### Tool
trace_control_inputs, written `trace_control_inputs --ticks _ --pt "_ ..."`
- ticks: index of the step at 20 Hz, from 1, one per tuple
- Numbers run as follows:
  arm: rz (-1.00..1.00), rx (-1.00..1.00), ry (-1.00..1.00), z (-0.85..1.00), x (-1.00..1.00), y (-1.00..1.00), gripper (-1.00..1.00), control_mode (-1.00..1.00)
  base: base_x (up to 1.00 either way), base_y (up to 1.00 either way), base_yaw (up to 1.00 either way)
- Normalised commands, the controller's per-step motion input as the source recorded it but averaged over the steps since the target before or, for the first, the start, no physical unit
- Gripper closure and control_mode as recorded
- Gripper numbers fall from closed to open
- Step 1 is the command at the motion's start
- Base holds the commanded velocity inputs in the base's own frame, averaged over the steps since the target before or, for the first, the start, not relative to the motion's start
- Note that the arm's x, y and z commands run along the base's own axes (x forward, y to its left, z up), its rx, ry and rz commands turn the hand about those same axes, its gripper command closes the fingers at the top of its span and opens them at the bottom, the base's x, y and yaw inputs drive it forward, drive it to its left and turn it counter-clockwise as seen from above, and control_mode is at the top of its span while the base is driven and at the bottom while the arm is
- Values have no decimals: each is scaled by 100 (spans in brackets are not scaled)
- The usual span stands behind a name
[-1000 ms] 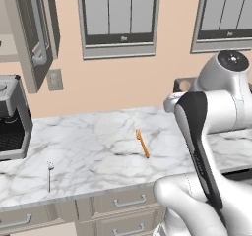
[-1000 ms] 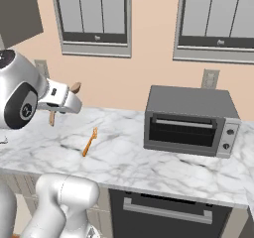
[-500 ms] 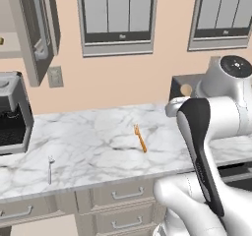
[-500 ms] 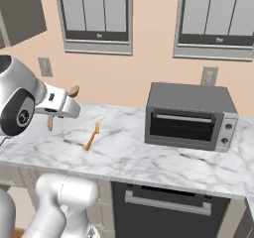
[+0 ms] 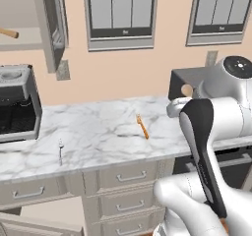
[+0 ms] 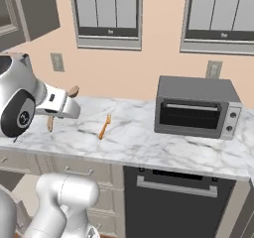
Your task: Organize the utensils by type. Pick up the wooden spoons from the counter and place them in the open cabinet. Then pick up the metallic utensils from the counter and place them in the open drawer.
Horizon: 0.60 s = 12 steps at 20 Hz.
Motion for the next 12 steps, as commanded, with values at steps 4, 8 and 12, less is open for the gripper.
trace_control_inputs --ticks 4,8,12 --pt "0 0 0 0 0 0 100 100 -4 56 -5" --pt "0 0 0 0 0 0 100 100 -43 16 -6" --pt "0 0 0 0 0 0 100 100 -76 0 -8"
